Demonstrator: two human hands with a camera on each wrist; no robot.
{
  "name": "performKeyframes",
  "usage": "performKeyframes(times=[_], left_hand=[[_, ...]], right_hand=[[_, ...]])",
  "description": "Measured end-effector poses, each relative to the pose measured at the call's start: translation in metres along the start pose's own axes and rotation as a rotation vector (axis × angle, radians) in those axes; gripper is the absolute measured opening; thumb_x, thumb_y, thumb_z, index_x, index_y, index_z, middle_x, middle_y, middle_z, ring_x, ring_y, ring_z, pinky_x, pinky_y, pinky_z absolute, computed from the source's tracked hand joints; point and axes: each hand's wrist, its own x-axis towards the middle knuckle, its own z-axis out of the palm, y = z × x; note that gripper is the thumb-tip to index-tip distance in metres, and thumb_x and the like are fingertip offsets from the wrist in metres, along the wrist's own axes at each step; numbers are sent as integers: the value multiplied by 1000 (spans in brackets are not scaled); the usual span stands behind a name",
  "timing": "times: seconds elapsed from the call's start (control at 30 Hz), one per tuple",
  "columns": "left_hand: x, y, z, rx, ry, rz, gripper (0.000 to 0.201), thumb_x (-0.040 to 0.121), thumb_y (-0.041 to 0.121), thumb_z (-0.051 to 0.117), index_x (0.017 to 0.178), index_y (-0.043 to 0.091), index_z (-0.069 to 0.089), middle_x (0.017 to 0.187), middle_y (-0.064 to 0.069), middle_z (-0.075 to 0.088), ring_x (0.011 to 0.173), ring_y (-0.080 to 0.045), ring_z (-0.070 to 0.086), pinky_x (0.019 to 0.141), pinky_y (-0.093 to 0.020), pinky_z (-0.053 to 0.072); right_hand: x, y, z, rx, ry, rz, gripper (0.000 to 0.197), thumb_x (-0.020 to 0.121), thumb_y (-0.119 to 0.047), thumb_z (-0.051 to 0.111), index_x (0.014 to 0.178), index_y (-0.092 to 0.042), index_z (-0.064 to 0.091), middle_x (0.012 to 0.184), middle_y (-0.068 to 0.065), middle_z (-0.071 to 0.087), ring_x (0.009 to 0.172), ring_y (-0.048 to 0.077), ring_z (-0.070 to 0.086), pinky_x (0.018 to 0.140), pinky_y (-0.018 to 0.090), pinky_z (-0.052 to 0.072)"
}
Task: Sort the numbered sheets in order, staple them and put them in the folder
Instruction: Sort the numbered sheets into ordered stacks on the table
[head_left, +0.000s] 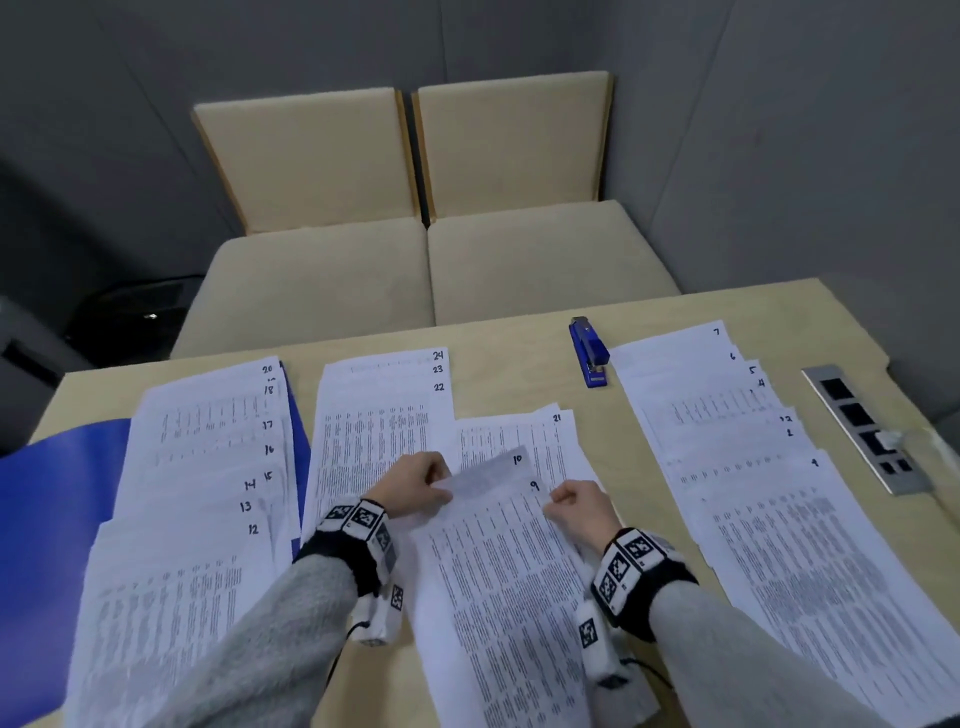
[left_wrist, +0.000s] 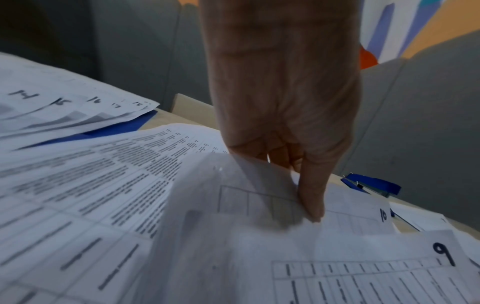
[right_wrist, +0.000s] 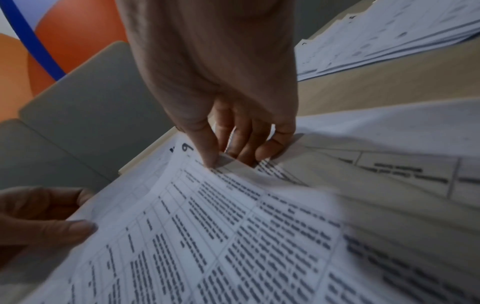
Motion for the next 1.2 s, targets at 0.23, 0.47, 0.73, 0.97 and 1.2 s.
performKeyframes(times=[0.23,0.47,0.73,0.97,1.2], left_hand=[[0,11,3,-54,106,-18,23,82,21,71,70,21,52,62,9,51,54,-3,45,50,-12,31],[0,24,13,108,197,144,5,95,12,50,95,16,47,81,0,67,73,-18,63,61,-19,44],[-2,25,22,86,76,66,10,87,32,66,84,30,57,147,-4,35,134,-21,39,104,-39,38],[11,27,27,2,121,-122,35,97,40,46,83,15,66,113,-8,51,114,-19,47,102,-41,39],[20,26,27,101,120,-142,27,92,35,57,96,14,73,105,-3,65,95,-17,59,90,-33,49]], right_hand=[[20,0,-16,79,-43,-53,16,80,-10,70,72,-18,58,74,-6,58,77,13,56,65,17,42],[29,12,-24,29,18,-185,14,79,-12,71,73,-17,59,87,-3,53,83,13,55,81,25,47],[28,23,-24,115,-32,-250,13,77,-9,74,74,-16,64,77,0,66,74,12,61,62,13,48],[27,20,-29,158,-78,-205,6,77,-7,75,78,-10,69,76,5,69,64,8,59,57,13,46],[27,18,-31,154,-165,-112,9,77,-5,73,84,-1,70,77,6,67,67,11,59,63,18,49]])
